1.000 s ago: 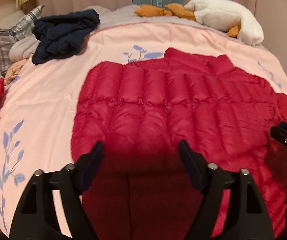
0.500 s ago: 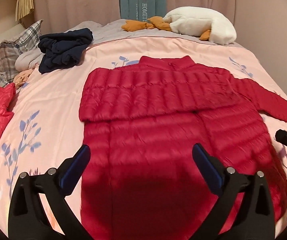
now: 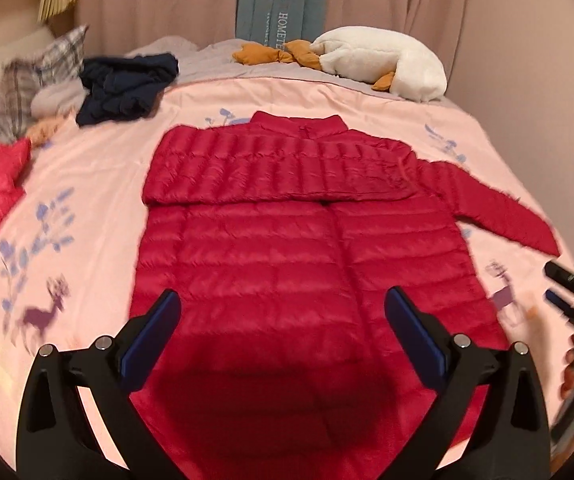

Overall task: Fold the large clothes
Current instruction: 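Grasp the other sleeve cuff with the right tool and lift it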

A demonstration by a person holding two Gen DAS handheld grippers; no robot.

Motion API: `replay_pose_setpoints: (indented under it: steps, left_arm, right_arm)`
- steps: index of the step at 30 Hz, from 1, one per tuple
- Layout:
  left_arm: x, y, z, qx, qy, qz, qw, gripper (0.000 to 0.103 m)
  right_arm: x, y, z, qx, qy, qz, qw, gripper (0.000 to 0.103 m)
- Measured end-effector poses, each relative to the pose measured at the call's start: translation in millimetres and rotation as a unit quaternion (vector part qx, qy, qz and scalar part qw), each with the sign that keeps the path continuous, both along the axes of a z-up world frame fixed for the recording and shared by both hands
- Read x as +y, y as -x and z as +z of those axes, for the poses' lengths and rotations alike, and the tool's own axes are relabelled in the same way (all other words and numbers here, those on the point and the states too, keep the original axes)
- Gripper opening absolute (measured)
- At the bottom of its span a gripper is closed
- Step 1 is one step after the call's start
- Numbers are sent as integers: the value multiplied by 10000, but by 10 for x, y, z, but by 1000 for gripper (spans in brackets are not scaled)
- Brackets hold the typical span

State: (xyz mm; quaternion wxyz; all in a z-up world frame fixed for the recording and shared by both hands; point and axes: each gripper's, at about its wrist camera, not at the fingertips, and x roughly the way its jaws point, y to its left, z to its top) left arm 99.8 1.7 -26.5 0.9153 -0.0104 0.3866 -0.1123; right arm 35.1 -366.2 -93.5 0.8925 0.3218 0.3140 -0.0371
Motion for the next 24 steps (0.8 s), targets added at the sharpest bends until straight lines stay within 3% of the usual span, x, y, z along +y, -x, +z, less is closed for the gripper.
replay_pose_setpoints:
  steps: [5, 13, 19, 24]
  left_arm:
    - [25, 60, -152, 502, 618, -188, 9966, 102]
    - [167, 102, -354, 836, 152, 6, 9964, 102]
    - [267, 45, -412, 984, 288, 153, 9946, 102]
    - [194, -10, -397, 966, 264, 137, 9949, 102]
  right_arm:
    - [-299, 62, -157, 107, -448, -305, 9985, 101]
    - [-900, 81, -368, 204, -785, -1046, 9912, 101]
    - [-1278, -14, -461, 120, -975, -1388, 9854, 101]
    - [-1590, -134, -563, -48, -1439, -1615, 9763, 101]
